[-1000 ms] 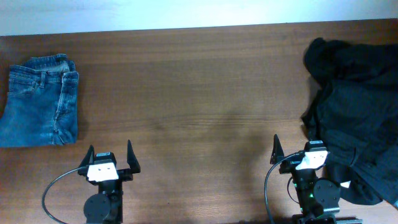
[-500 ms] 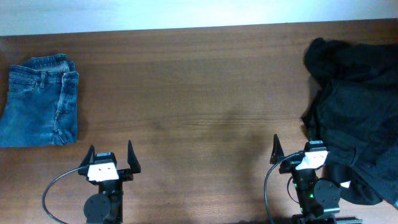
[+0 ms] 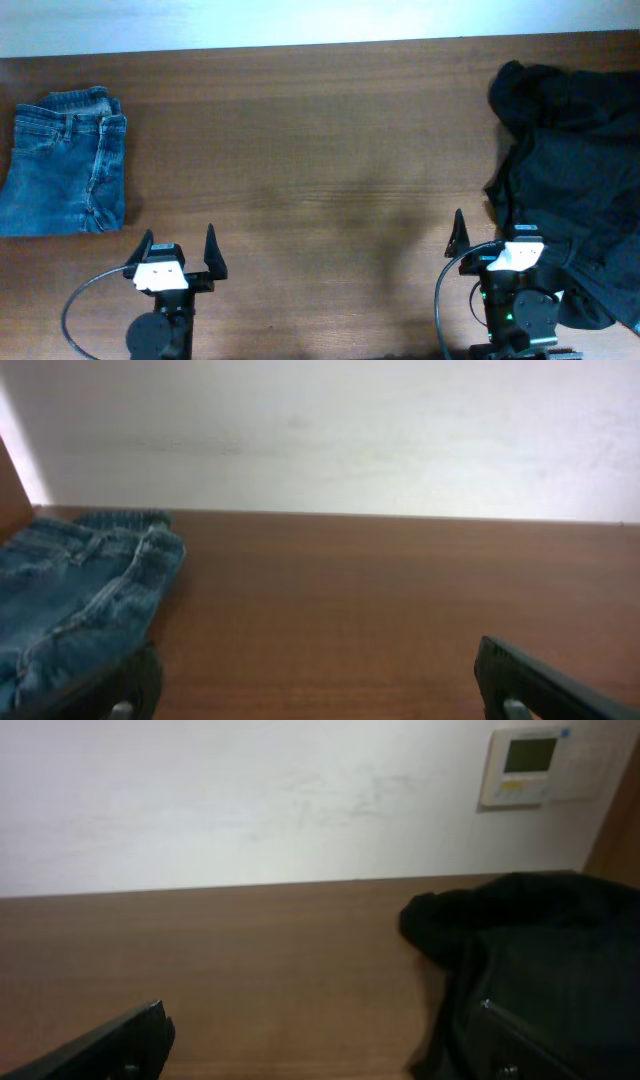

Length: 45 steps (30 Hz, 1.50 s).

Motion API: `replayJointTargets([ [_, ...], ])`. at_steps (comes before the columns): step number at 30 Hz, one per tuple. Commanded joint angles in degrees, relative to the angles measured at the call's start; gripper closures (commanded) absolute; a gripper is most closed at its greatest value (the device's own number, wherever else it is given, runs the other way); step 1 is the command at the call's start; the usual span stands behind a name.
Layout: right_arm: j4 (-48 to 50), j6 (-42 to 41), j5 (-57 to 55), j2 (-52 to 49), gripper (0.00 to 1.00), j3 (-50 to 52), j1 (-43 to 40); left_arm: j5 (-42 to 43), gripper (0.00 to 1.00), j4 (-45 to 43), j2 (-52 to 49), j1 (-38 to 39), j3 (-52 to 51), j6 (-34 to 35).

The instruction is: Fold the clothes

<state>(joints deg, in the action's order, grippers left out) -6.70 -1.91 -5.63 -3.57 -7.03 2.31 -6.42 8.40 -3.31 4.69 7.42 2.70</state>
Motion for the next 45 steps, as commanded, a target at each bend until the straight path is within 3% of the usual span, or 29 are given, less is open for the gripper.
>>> replayJointTargets([
  [1,-1.0,-0.5,-2.3,-6.3,0.01,-7.0,0.3,0.8,0.00,2.2,-6.4,-0.4,7.5,0.5],
  [8,-5.8,-0.5,-2.4,-24.6,0.01,-21.6,0.3,0.8,0.00,6.9,-23.7,-0.4,19.7,0.5],
  [11,-15.3,0.0,-2.4,-36.6,0.01,-31.6,0.3,0.9,0.00,13.3,-35.2,-0.4,28.6,0.5],
  [17,-30.9,-0.1,-2.4,-54.3,0.01,-46.6,0.2,3.2,0.00,19.9,-47.2,-0.4,39.2,0.5],
  [23,-41.6,-0.6,-4.2,-64.8,0.01,-55.2,-1.2,7.8,0.00,20.8,-49.6,-0.4,41.4,0.5],
  [27,-43.7,-7.9,-3.6,-67.1,0.01,-55.6,-12.6,7.7,0.00,20.8,-49.6,-0.4,41.4,0.5],
  [32,-44.1,-8.0,2.4,-73.3,0.01,-55.6,-29.5,7.5,0.00,20.7,-49.6,-0.4,41.4,0.5],
  [45,-39.0,-8.0,8.9,-95.0,0.01,-55.6,-43.1,7.5,0.00,20.8,-49.6,-0.4,41.4,0.5],
])
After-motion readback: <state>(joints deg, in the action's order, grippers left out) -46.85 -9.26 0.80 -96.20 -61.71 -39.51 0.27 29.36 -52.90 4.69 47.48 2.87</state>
